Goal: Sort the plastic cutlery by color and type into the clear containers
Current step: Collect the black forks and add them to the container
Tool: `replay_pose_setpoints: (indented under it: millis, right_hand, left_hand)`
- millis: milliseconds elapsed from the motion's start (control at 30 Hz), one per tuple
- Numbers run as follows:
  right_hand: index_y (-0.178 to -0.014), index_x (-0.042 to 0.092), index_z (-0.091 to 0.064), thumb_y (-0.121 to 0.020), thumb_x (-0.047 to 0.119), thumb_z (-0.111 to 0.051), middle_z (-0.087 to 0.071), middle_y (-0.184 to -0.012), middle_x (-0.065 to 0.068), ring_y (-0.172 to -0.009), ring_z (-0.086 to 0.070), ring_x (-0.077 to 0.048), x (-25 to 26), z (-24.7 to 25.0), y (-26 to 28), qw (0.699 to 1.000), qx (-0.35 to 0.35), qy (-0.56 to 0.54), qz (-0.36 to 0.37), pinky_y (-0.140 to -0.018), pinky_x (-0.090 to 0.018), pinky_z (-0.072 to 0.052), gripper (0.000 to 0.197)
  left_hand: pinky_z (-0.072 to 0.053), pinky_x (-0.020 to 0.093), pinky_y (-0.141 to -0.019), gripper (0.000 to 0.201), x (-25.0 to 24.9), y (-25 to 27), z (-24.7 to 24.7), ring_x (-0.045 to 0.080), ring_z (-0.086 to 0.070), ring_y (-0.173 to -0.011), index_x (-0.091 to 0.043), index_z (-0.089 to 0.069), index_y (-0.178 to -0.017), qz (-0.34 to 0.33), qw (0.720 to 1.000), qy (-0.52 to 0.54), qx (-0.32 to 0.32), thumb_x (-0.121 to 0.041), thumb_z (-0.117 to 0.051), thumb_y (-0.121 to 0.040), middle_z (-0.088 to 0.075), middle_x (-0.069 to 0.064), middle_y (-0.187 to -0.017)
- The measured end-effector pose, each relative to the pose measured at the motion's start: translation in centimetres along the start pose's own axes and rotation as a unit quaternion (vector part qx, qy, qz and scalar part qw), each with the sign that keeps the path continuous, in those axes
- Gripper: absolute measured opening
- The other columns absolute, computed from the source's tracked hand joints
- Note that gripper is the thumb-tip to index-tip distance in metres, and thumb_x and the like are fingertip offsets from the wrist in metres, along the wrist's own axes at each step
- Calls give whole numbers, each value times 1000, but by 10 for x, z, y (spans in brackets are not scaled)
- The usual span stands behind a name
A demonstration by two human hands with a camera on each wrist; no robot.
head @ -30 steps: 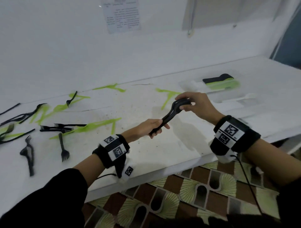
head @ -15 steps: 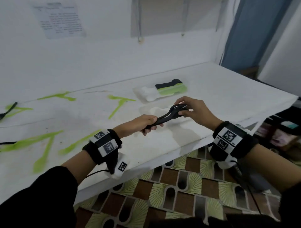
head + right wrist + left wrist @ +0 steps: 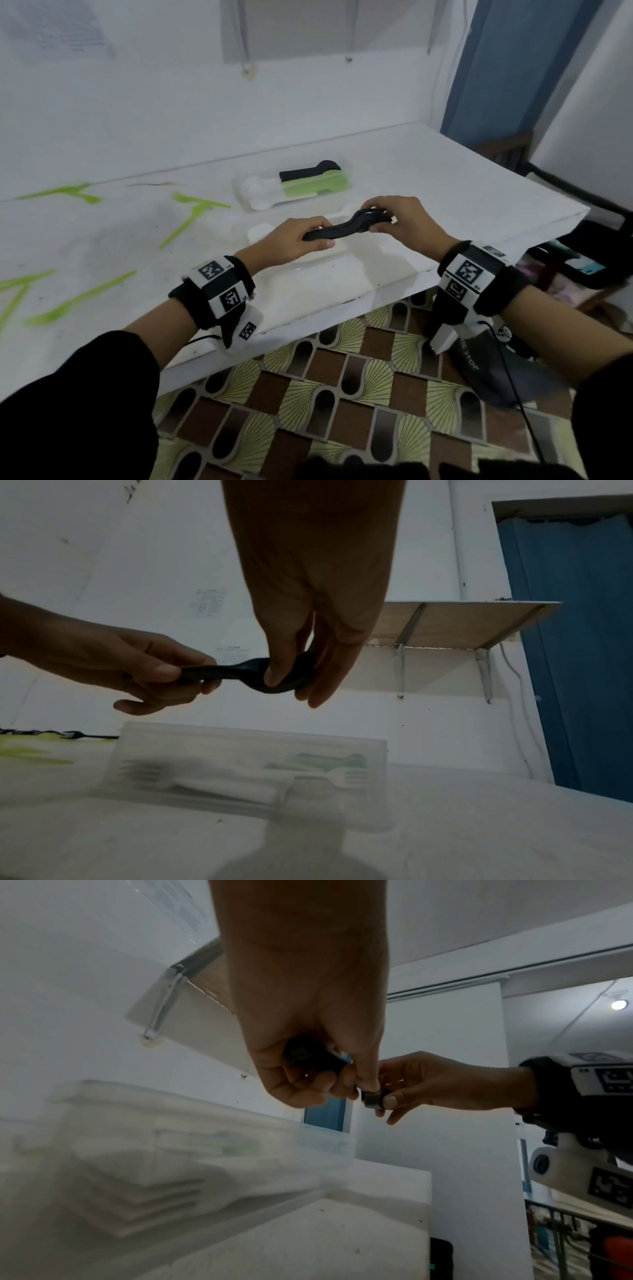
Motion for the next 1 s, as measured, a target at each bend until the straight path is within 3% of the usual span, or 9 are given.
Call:
replay_pose_setpoints:
  millis: [67,167,333,533,633,700,733,833,1000]
  right_hand:
    - [-107,6,-63,-80,-2,-65,-67,-94,-6,-83,-54,-13,-10,1,-7,1000,14,-6,-12,-70,-4,-36,28]
    - [-104,7,-62,-81,0,-65,-64,-88,-2,-81,-56,-17,-23,4,-19,999,19,-11,-23,-74,-20,-41,24]
    - [-97,6,-63,-80,2,-66,-61,-85,-1,-78,-54,-19,-49,13,-43,1000,7,6,-15,-72,-27,-40,17]
    - [-96,7,-65,-78,6,-67,-64,-89,-9,-82,-56,-21,-77,12,-79,998,36,47,6,-78,-33,-44,18]
    - [-99,9,-67,-77,4,-65,-64,-85,-3,-77,-55,-18,-83,3,-96,997,55,51,22,-76,-30,-45,23]
    - [-102,10,-67,-76,4,-64,-63,-84,0,-76,-55,-17,-84,-4,-104,996,69,48,31,-74,-29,-45,27]
    - [-101,11,-68,-76,5,-64,-65,-84,-2,-76,-56,-18,-83,-7,-108,995,74,50,38,-74,-30,-46,27]
    - [-98,13,-69,-77,7,-65,-67,-87,-5,-78,-58,-20,-77,-17,-120,992,92,59,61,-74,-34,-47,22]
    - [-98,15,-69,-80,9,-65,-68,-90,-1,-81,-59,-18,-72,-30,-129,985,139,54,87,-75,-34,-46,19]
  left_hand:
    - [-32,19,-58,14,0,-12,5,4,-42,-58,-20,-61,-94,-3,1000,-29,-7,-34,-59,-90,-50,-7,-67]
    - [-33,23,-61,6,0,-33,9,4,-45,-61,-33,-58,-87,-7,997,-79,-8,-38,-58,-89,-53,-12,-66]
    - [-33,20,-63,15,1,-69,2,5,-45,-64,-19,-61,-104,14,994,-105,7,-27,-56,-92,-53,-8,-70]
    - [-35,25,-65,19,13,-102,0,16,-48,-69,-12,-63,-104,47,995,-90,3,-24,-55,-92,-56,5,-78]
    - [-36,34,-70,14,22,-113,-5,26,-49,-77,-17,-61,-89,47,992,-111,41,-21,-50,-94,-46,3,-75]
    - [-34,36,-69,21,32,-117,-5,24,-47,-77,-31,-50,-74,48,989,-127,55,-22,-48,-93,-38,-4,-69]
    - [-33,34,-68,20,39,-117,-4,22,-45,-77,-27,-51,-74,60,988,-131,57,-21,-49,-93,-36,-6,-68]
    - [-32,30,-71,16,51,-115,-1,19,-45,-77,-4,-62,-100,100,986,-125,52,-15,-54,-93,-41,-5,-71]
    - [-41,32,-79,26,57,-108,-1,18,-50,-77,-2,-59,-116,155,979,-110,72,-15,-52,-94,-47,11,-91]
Point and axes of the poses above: each hand's wrist, its own y-axis away from the middle knuckle, its own z-axis out of the back of the hand, x = y × z, the point moved 9 cm from there along -y, towards the middle knuckle
